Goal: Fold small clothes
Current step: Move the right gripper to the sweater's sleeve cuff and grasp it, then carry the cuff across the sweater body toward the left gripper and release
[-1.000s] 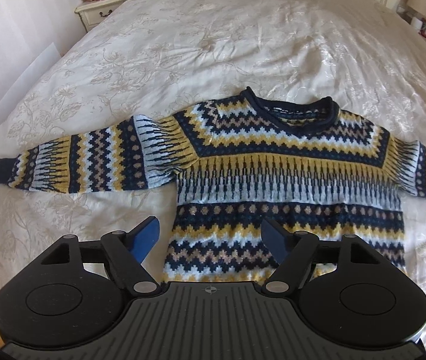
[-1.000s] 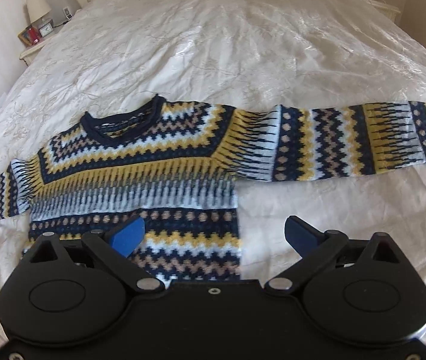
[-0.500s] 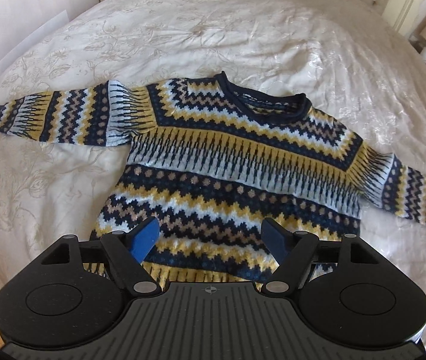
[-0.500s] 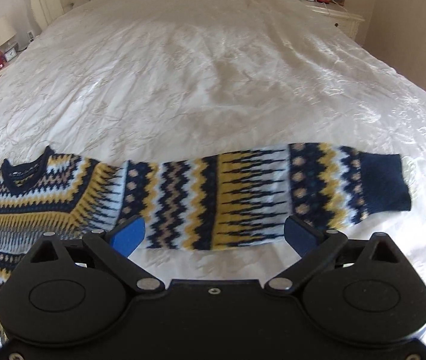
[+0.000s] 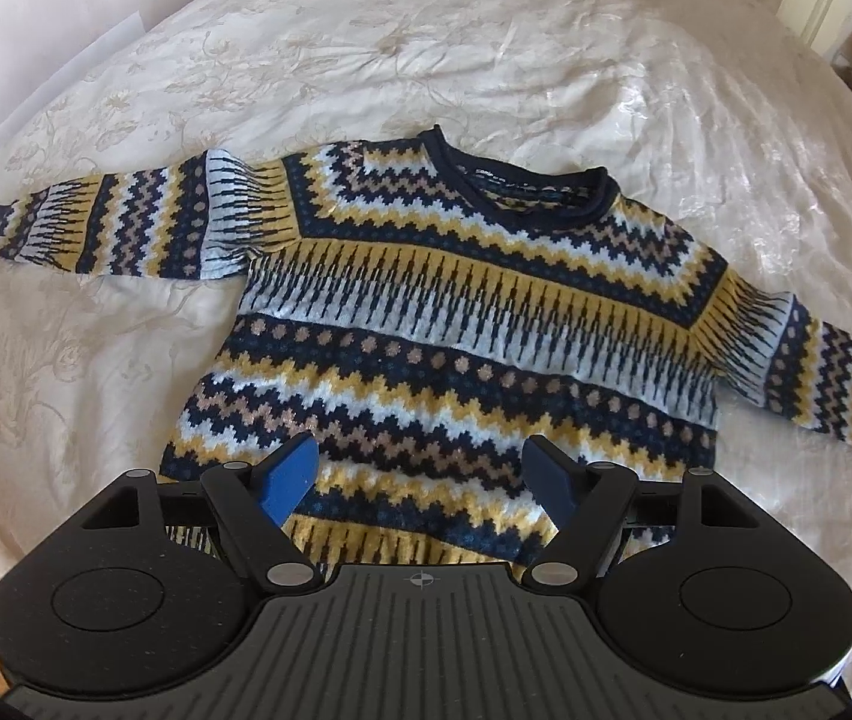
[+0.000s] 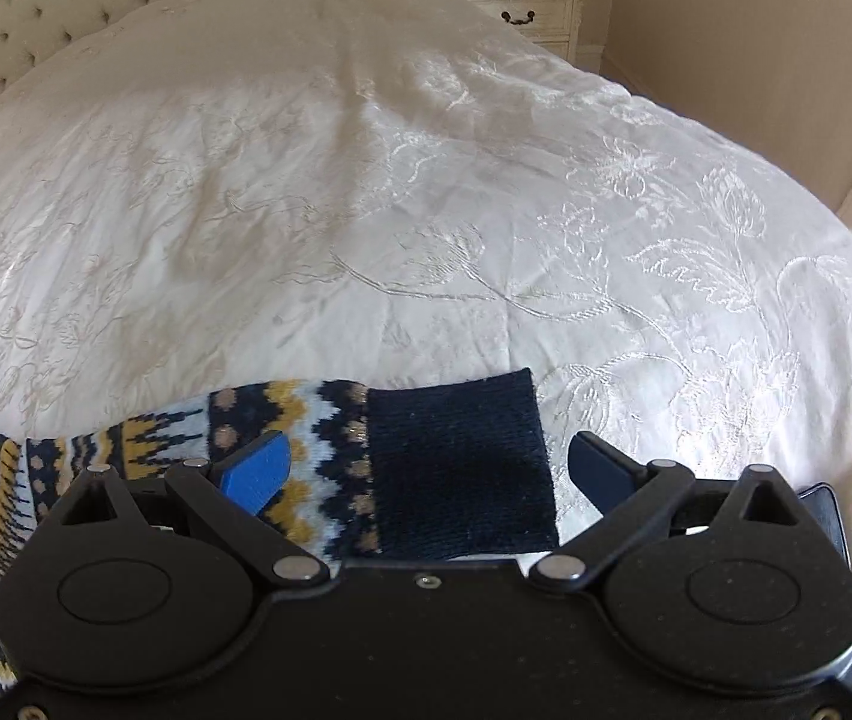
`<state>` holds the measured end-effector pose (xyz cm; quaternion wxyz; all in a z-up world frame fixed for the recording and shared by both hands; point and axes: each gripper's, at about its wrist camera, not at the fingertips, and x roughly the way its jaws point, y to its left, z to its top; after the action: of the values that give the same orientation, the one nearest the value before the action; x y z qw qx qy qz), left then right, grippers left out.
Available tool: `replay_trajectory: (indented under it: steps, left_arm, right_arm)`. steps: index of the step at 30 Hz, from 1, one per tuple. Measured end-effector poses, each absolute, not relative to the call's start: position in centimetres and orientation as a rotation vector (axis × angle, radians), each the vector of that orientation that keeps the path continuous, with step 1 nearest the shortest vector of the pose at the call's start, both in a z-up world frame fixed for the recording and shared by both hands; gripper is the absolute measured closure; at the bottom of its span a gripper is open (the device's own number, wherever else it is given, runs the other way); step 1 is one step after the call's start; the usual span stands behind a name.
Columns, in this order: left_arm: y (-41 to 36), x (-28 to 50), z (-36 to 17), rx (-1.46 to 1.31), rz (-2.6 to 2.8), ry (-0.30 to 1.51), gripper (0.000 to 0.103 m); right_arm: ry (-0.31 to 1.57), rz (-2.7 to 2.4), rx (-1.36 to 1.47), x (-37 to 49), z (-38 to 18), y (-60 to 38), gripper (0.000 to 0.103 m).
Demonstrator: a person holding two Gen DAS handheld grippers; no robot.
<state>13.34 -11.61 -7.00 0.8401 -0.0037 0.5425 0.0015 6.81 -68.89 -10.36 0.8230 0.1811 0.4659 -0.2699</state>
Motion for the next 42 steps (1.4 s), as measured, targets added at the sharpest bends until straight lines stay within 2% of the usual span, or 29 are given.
replay_trajectory:
  steps: [5,8,11,13,15,16,23,31,42]
  left_arm:
    - [-11.7,13.7,-6.9,-0.004,0.010,1.148,0.029]
    - [-11.7,13.8,-7.0,0.001,0.013,1.150,0.029]
    - [-11.6,13.8,-7.3,0.003,0.012,1.158,0.029]
    - [-11.6,13.8,-7.5,0.006,0.004,1.160,0.029]
    - [-11.6,13.8,-7.8,0.012,-0.007,1.164,0.029]
    - [-11.6,13.9,-7.9,0.016,-0.015,1.167,0.029]
    - [-10.3,14.5,-8.4,0.067,-0.051,1.157,0.029]
    - [-5.7,16.1,-8.5,0.071,-0.116,1.143,0.032]
    - [3.0,19.0,-9.3,0.016,-0.107,1.165,0.033]
  right_arm:
    - [1.038,-0.535,0.467,6.6,-12.6,-70.4,0.003]
    - [1.016,-0.544,0.481,6.4,-12.9,-70.2,0.010]
    - [1.001,-0.558,0.479,6.1,-12.8,-69.8,0.032]
    - [0.984,-0.537,0.493,6.1,-12.3,-69.4,0.058]
    - [0.968,-0.506,0.535,6.1,-11.5,-69.0,0.072]
    - [0.954,-0.493,0.548,6.4,-11.1,-68.6,0.075]
    - [0.901,-0.399,0.524,9.0,-7.4,-62.6,0.075]
    - [0.843,-0.219,0.523,14.7,-3.6,-51.4,0.075]
    - [0.856,0.059,0.574,23.8,-5.4,-33.6,0.075]
